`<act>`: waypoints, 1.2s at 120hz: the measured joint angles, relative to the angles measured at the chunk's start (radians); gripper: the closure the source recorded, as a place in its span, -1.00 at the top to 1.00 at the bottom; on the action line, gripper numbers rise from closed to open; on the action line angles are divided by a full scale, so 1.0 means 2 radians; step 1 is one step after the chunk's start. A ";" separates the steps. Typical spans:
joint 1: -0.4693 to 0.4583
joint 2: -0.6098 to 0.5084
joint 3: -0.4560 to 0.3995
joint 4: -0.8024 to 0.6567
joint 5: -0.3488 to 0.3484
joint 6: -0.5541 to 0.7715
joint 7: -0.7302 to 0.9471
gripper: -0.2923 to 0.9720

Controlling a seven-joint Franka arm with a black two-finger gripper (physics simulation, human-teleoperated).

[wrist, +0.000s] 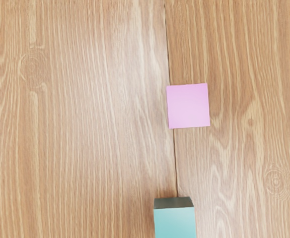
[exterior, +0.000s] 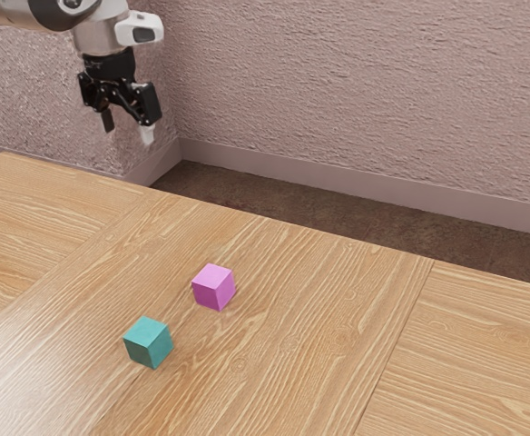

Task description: Pick up the blue block with one arm, and put the blue block on the pink block with one arm

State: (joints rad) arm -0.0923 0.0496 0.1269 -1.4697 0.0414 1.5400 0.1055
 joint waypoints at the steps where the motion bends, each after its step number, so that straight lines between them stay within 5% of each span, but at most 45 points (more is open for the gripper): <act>1: 0.000 0.000 0.000 0.000 0.000 0.002 0.000 0.54; 19: -0.006 -0.012 -0.001 -0.029 0.001 0.022 0.007 0.54; 42: -0.007 -0.110 0.016 -0.274 -0.015 0.112 0.013 0.54; 59: -0.004 -0.111 0.028 -0.331 -0.021 0.160 0.017 0.54; 84: -0.013 -0.138 0.026 -0.461 0.014 0.279 0.021 0.54; 108: -0.014 -0.112 0.026 -0.501 -0.001 0.377 0.023 0.54; 144: -0.014 -0.079 0.026 -0.516 -0.058 0.419 0.015 0.54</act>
State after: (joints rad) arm -0.1209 -0.1087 0.1795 -2.5008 -0.0737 2.3775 0.1360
